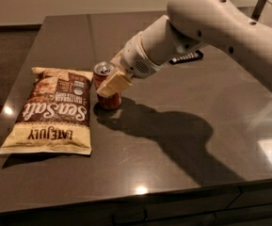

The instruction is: Move coke can near brown chip bag

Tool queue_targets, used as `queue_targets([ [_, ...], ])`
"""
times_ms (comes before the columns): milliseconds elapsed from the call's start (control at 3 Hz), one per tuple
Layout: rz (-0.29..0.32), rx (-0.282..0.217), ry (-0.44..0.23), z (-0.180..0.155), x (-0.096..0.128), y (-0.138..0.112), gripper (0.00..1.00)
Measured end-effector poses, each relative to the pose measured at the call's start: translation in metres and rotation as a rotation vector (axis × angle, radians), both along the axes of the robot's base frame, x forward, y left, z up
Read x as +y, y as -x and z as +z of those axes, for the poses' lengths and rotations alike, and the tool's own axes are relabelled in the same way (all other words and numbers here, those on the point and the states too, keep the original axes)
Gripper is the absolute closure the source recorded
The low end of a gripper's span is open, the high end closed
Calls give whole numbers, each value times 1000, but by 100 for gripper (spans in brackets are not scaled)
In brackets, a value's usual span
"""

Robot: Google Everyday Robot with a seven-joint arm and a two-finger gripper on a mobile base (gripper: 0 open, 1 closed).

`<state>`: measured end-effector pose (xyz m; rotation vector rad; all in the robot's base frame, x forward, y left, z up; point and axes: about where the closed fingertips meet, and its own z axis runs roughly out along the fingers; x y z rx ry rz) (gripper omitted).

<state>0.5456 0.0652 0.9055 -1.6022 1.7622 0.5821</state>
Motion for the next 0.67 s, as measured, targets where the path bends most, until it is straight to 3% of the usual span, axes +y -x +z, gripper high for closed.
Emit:
queue_targets([
  [333,31,-1,-24,3,15,2,0],
  [667,31,-1,-24,3,15,2,0],
])
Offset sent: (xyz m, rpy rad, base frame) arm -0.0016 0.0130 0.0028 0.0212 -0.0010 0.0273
